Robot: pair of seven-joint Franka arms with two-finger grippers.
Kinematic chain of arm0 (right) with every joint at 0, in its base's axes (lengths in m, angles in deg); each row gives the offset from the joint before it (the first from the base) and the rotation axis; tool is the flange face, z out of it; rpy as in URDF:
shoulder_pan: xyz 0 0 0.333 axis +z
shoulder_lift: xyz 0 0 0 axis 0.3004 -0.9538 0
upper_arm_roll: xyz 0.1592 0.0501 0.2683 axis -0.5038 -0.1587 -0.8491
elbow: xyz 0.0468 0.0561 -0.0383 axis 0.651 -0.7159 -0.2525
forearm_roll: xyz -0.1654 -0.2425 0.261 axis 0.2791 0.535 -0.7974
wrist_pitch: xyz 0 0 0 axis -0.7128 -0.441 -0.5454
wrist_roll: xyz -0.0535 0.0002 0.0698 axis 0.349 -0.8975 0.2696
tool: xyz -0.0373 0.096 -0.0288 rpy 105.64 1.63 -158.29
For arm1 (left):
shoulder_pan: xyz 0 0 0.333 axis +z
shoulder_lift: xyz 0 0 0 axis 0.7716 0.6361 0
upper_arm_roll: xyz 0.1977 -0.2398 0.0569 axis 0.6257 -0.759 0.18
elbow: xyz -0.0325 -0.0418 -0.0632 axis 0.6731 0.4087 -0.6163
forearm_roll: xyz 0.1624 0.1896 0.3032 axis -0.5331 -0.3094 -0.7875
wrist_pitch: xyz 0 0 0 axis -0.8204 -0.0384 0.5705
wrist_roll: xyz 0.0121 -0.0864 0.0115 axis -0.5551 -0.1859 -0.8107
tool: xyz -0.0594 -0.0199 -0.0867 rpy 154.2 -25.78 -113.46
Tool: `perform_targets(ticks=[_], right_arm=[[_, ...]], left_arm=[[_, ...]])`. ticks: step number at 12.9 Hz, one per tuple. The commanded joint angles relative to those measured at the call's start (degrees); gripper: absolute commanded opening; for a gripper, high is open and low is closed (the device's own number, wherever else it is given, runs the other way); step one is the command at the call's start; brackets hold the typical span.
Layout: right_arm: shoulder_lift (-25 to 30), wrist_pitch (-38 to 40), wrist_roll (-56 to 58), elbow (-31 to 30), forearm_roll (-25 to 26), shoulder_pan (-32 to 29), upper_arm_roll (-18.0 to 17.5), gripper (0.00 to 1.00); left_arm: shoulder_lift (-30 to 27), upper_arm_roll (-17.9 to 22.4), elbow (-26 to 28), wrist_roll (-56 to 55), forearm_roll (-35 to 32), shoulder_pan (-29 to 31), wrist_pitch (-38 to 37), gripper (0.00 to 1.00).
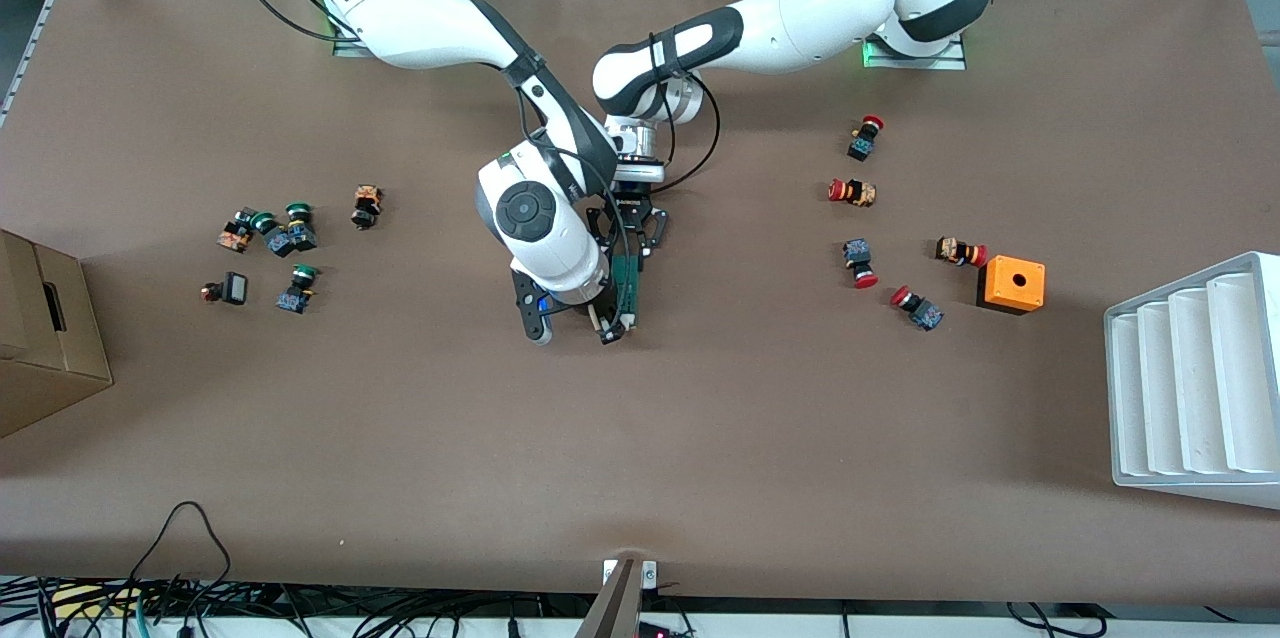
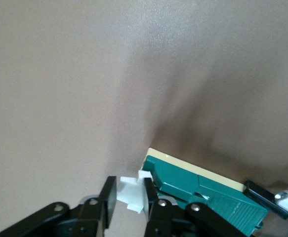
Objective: Close load switch with both arms
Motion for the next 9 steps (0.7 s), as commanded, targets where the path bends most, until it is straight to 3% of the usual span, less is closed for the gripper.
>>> perform_targets(ticks=[1,5,6,7,8,9], right_arm=[[3.54,3.93,2.00,-0.01,0.48,-2.18,-0.60,0.99],[11.62,15.34,16.47,-1.85,0.22,-7.36,-1.82,0.99],[13.64,17.55,20.78,-2.82,0.22,-9.98,-3.48,0.99],[15.92,18.79,24.65,-4.30,0.13,-12.27,-4.45,0.99],[18.56,20.63,29.12,-6.06,0.05,-13.86,-4.46,0.99],[21.11,23.34,34.56,-7.47,-0.04,-15.44,-4.46,0.99]], left_arm=[[2.16,0.50,-3.87,0.15,-0.89,-1.64,2.20,0.00],[2.07,0.50,-3.87,0.23,-0.80,-1.64,2.20,0.00],[1.98,0.50,-3.95,0.32,-0.63,-1.64,2.20,0.11],[1.63,0.50,-3.87,0.50,-0.45,-1.56,2.20,0.64],[1.37,0.50,-3.78,0.50,-0.45,-1.30,2.20,1.00],[1.28,0.32,-3.86,0.58,-0.36,-1.29,2.20,1.00]])
